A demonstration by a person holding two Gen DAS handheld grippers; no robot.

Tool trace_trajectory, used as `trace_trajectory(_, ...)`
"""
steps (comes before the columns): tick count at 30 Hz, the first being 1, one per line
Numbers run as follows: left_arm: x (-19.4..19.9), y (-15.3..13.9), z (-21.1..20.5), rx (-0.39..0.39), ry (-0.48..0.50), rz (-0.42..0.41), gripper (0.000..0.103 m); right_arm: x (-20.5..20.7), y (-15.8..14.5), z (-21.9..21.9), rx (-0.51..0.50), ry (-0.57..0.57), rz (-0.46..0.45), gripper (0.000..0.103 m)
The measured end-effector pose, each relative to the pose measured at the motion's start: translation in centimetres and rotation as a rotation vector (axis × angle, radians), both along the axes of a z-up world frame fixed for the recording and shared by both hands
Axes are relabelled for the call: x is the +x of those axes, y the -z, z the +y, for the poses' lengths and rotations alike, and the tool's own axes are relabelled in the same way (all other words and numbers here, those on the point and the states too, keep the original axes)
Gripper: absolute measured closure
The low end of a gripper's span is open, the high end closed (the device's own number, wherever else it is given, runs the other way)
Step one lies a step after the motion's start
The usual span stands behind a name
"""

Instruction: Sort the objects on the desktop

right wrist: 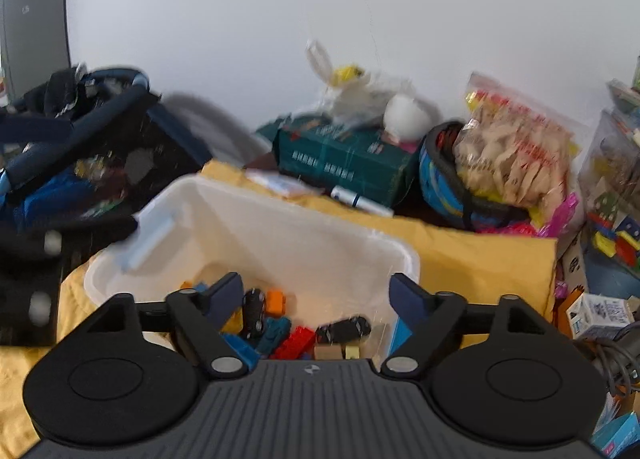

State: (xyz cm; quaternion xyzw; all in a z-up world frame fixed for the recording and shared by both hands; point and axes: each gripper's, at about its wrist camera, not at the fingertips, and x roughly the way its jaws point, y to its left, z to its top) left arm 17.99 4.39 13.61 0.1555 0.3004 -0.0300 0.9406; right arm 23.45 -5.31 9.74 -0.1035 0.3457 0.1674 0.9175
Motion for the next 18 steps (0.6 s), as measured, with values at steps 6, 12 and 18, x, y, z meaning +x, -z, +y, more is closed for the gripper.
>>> trace_trajectory(6, 1.8, 0.7, 0.4, 0.018, -0.091, 0.087, 0.012, 2.0, 1.0, -0.1, -0.081, -0.007, 0.136, 0.006)
trace_trajectory(12, 2.0, 1.3, -0.1, 0.02, -0.129, 0.151, 0.012, 3.0, 2.4, -0.2, -0.161, -0.014, 0.203, 0.006)
trace_trajectory(18, 1.6, 2.0, -1.1, 0.0, -0.1, 0.182, 0.012, 2.8, 2.6, -0.7, -0.138, 0.0, 0.215, 0.006)
